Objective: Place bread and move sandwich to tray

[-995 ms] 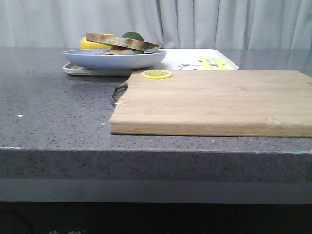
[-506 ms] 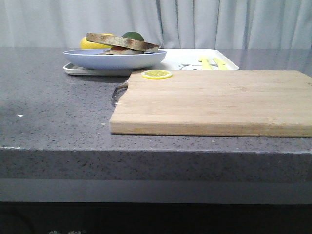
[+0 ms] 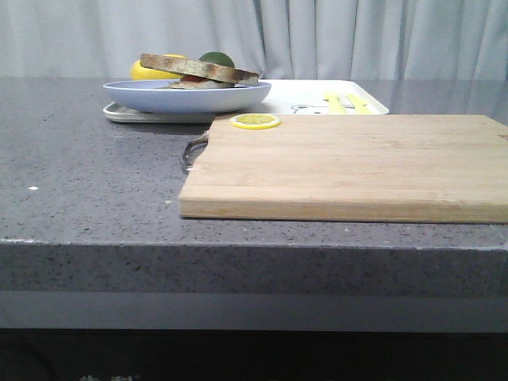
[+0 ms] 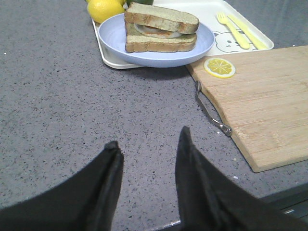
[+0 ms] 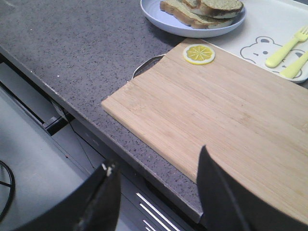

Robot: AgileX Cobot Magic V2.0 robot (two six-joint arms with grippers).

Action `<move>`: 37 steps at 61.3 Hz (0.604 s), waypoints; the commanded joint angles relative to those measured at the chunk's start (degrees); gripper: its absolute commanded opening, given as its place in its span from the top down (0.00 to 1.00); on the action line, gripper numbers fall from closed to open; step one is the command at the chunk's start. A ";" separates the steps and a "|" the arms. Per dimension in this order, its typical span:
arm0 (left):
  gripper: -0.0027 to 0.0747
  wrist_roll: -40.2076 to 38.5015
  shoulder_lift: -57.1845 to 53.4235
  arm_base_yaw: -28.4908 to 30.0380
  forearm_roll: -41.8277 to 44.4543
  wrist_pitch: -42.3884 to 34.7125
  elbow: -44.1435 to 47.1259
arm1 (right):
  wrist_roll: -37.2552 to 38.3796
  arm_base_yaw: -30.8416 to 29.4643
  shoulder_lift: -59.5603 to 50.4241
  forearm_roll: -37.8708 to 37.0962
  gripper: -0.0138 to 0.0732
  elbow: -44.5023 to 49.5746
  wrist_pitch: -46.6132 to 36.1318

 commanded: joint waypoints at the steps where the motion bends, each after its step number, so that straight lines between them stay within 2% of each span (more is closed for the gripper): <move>1: 0.61 0.18 -1.91 -0.48 0.21 -3.76 -0.68 | -0.19 -0.21 0.01 0.83 0.39 -1.31 -3.73; 12: 0.61 -0.15 -2.32 -0.48 7.14 -3.03 -0.59 | -0.19 -0.21 0.01 0.84 0.39 -1.26 -3.73; 22: 0.61 -6.28 -2.32 -0.38 12.83 -3.37 -0.59 | -0.19 -0.21 0.01 0.84 0.39 -1.26 -3.73; 30: 0.61 -6.77 -2.32 -0.38 13.60 -3.37 -0.59 | -0.19 -0.21 0.01 0.84 0.39 -1.26 -3.73; 34: 0.62 -6.77 -2.32 -0.38 13.60 -3.37 -0.59 | -0.19 -0.21 0.01 0.84 0.43 -1.26 -3.73; 37: 0.64 -6.77 -2.32 -0.38 13.60 -3.37 -0.59 | -0.19 -0.21 0.01 0.84 0.49 -1.26 -3.73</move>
